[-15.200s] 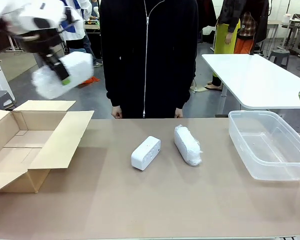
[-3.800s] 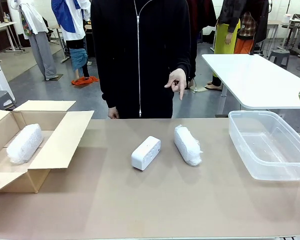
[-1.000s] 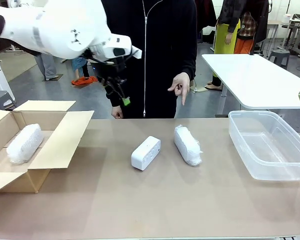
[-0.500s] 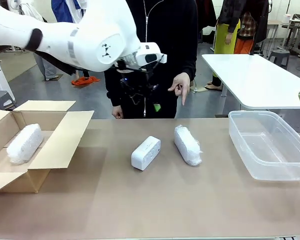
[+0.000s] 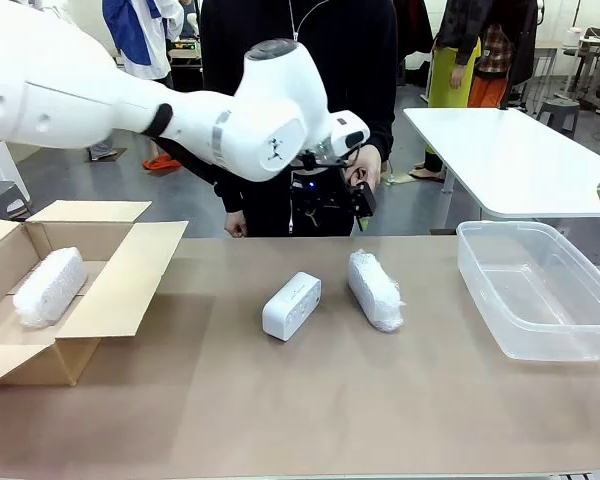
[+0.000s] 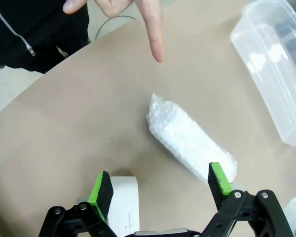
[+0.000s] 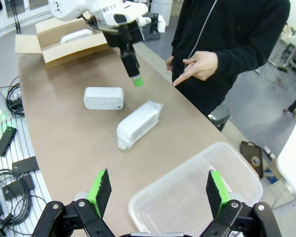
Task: Separate and place wrapped and unwrapped clocks.
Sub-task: Pick up the Digital clock indicated by the person.
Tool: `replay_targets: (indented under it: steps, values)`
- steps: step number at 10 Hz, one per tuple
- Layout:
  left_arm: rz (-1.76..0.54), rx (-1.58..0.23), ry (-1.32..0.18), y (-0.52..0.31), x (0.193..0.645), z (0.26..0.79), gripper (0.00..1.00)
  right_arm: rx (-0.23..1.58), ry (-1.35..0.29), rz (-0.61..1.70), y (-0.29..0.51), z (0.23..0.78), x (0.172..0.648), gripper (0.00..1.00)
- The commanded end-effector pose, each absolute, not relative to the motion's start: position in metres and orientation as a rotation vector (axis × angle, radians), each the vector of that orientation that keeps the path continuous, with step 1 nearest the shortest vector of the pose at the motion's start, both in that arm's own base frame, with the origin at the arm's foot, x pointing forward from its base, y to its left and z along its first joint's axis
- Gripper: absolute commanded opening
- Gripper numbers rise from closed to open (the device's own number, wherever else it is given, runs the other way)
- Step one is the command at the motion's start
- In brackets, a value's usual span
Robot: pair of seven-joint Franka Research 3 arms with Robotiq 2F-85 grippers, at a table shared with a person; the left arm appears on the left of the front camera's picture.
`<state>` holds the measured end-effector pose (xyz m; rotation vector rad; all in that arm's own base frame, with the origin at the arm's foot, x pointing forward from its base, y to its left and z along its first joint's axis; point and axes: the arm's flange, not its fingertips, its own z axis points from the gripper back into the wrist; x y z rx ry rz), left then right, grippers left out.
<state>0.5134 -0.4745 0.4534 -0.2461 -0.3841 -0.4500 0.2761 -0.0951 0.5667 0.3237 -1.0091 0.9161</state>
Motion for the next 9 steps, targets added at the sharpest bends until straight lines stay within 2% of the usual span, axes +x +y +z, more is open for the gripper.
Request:
replay_targets:
  steps: [1,5,9]
  values:
    - [-0.345,-0.184,-0.389,-0.501,0.529,0.441,1.0,0.347,-1.024,0.932,-0.095,0.566,0.279,1.0]
    - [-0.278,-0.147,-0.335,-0.523,0.533,0.405,1.0,0.347,-1.024,0.932,-0.095,0.566,0.279,1.0]
    - [-0.284,-0.13,-0.26,-0.545,0.514,0.371,1.0,0.347,-1.024,0.932,-0.095,0.566,0.279,1.0]
